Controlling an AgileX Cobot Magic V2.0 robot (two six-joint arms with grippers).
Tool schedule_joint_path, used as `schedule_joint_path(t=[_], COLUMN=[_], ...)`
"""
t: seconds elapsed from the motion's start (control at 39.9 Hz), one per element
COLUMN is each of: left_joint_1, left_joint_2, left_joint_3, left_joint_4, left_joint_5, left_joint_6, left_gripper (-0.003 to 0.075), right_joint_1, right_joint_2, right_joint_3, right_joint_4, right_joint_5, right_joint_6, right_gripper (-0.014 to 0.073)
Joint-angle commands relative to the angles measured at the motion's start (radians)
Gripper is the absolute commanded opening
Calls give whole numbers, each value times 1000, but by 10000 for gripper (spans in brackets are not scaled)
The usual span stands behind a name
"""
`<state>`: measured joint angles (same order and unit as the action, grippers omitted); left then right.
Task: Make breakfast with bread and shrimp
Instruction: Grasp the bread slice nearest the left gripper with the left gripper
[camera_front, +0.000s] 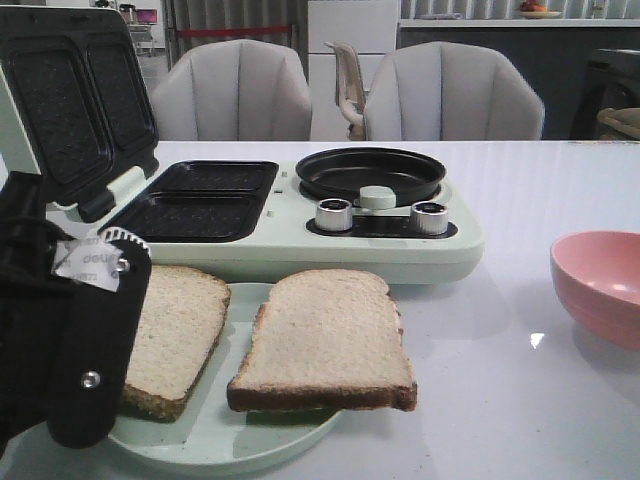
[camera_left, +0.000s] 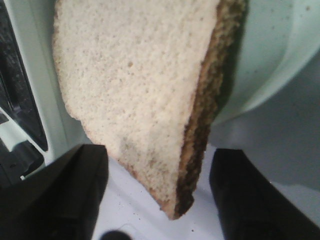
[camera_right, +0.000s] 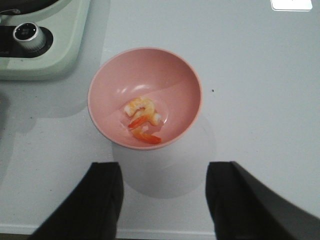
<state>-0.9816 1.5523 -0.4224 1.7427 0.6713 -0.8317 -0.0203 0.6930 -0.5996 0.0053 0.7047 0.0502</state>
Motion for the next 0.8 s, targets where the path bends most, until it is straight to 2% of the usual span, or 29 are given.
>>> schedule_joint_path(t=[0.0, 0.45, 0.78], left_joint_1=[3, 0, -138], left_joint_2=[-9, -9, -128], left_joint_3=[-20, -20, -20], left_joint_4=[26, -16, -73], left_joint_5=[53, 62, 177], left_joint_6=[-16, -19, -78], left_gripper=[381, 96, 101], right_joint_1=[-7, -7, -7], right_joint_2=[3, 3, 3], right_joint_3=[-34, -34, -34], right_joint_4=[0, 0, 0], right_joint_5=[-61, -61, -61], right_joint_6=[-8, -8, -8], right_gripper=[487, 487, 487])
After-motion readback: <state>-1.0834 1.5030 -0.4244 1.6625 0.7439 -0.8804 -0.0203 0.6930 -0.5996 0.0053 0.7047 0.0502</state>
